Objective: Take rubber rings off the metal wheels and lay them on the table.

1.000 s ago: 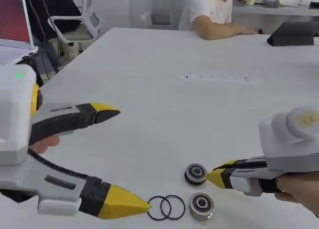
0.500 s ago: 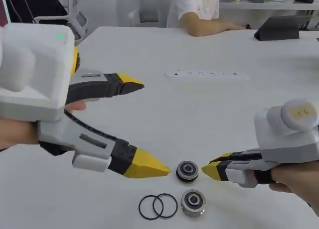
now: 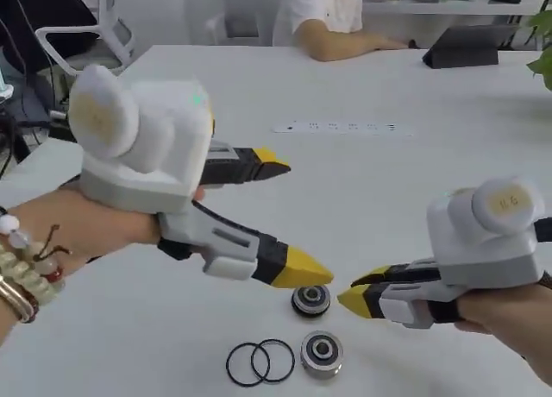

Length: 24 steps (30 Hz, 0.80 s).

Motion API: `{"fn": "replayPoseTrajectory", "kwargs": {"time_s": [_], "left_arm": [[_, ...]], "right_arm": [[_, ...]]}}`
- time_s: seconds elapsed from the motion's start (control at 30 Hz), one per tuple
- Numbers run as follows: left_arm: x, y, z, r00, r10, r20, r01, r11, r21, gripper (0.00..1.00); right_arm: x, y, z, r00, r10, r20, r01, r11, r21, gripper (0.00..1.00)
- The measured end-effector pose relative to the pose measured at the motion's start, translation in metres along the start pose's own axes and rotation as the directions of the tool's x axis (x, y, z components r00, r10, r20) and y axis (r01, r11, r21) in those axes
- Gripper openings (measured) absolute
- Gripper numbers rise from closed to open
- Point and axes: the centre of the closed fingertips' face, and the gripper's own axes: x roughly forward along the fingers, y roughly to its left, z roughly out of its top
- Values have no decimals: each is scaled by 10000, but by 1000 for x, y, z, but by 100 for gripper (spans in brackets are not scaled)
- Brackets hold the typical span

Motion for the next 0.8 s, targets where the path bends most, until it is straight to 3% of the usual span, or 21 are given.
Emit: {"fn": "replayPoseTrajectory", "kwargs": {"time_s": [0.2,0.3,0.4,0.47,0.63,0.73,0.8], "left_arm": [[12,2,-27,9998,173,-46,-175,9994,-308,65],[17,-2,-43,9995,5,-330,-31,9970,-771,62],[20,-1,-53,9990,44,-439,-79,9967,-802,55],[22,2,-55,9990,378,-254,-402,9939,-1023,52],[27,11,-67,9949,934,-388,-973,9887,-1143,43],[29,8,-72,9950,912,-411,-958,9870,-1292,37],[32,5,-77,9940,885,-636,-961,9871,-1283,33]], "right_arm": [[0,0,0,10000,16,-1,-16,10000,-29,14],[0,-1,-1,10000,-14,-14,14,10000,-33,14],[1,-1,-1,10000,7,1,-7,10000,-5,14],[1,-1,-1,10000,15,-2,-15,10000,-17,14],[2,0,-2,10000,17,-82,-18,9999,-138,13],[1,-1,-2,10000,7,-71,-8,9999,-125,13],[1,-2,-2,10000,-17,-81,16,9999,-113,13]]}}
